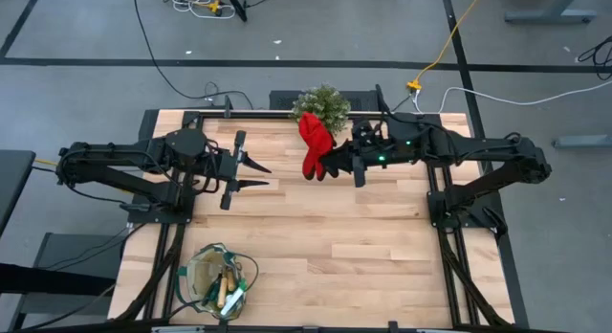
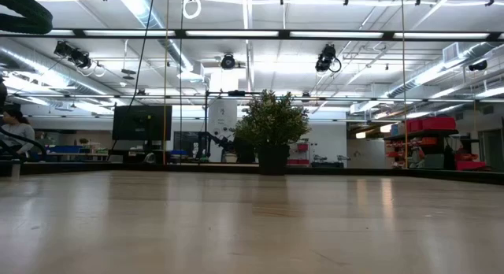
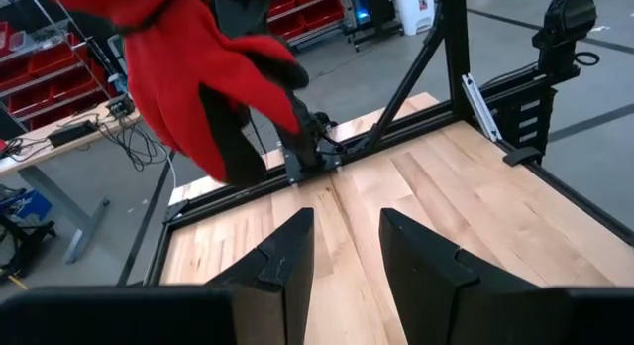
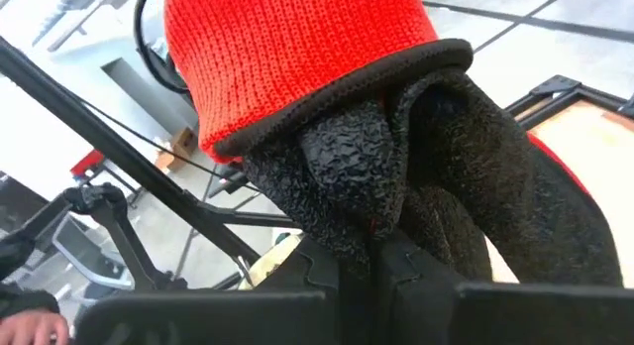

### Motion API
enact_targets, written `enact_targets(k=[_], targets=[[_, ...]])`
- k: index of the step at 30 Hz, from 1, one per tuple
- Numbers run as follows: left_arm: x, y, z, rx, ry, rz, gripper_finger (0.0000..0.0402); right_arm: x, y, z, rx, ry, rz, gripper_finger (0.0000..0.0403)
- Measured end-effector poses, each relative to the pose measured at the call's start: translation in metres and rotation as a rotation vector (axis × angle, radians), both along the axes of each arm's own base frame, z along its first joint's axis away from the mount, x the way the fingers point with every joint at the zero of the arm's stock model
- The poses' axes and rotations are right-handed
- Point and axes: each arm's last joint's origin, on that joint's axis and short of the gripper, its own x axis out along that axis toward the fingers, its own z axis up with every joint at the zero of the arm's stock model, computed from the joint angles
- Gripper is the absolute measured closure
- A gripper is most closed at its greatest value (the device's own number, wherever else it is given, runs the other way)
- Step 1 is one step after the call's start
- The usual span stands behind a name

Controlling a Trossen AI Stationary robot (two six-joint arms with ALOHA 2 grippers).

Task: Pick & Place Garden tools in Gardening bag
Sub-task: Put the red gloves into the gardening bag

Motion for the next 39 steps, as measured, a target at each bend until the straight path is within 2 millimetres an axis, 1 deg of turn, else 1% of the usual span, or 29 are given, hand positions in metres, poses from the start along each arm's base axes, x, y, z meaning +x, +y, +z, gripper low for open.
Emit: enact_targets(k=[3, 6, 10, 19, 24, 26, 30, 33, 39], targets=[[0.0, 0.0, 0.0, 0.003, 0.0, 0.0, 0.0278, 0.007, -0.003, -0.005, 0.038, 0.007, -0.002, 0.0389], [0.0, 0.0, 0.0, 0.074, -0.006, -0.015, 0.0278, 0.012, -0.007, -0.007, 0.076, 0.01, -0.002, 0.0389], [0.0, 0.0, 0.0, 0.256, -0.023, -0.052, 0.0278, 0.015, -0.015, -0.01, 0.128, 0.015, -0.018, 0.0389], [0.0, 0.0, 0.0, 0.646, -0.055, -0.132, 0.0278, 0.014, -0.033, -0.004, 0.235, -0.034, -0.043, 0.0389], [0.0, 0.0, 0.0, 0.837, -0.06, -0.149, 0.0278, 0.014, -0.035, -0.004, 0.259, -0.033, -0.05, 0.0389], [0.0, 0.001, 0.0, 0.888, -0.054, -0.141, 0.0278, 0.014, -0.035, -0.004, 0.261, -0.033, -0.05, 0.0389], [0.0, 0.001, 0.0, 0.894, -0.049, -0.134, 0.0278, 0.014, -0.035, -0.004, 0.265, -0.033, -0.05, 0.0389], [0.001, 0.001, 0.0, 0.856, -0.043, -0.121, 0.0278, 0.014, -0.035, -0.004, 0.267, -0.032, -0.05, 0.0389], [0.001, 0.001, 0.0, 0.863, -0.042, -0.12, 0.0278, 0.014, -0.033, -0.004, 0.368, -0.02, -0.026, 0.0389]])
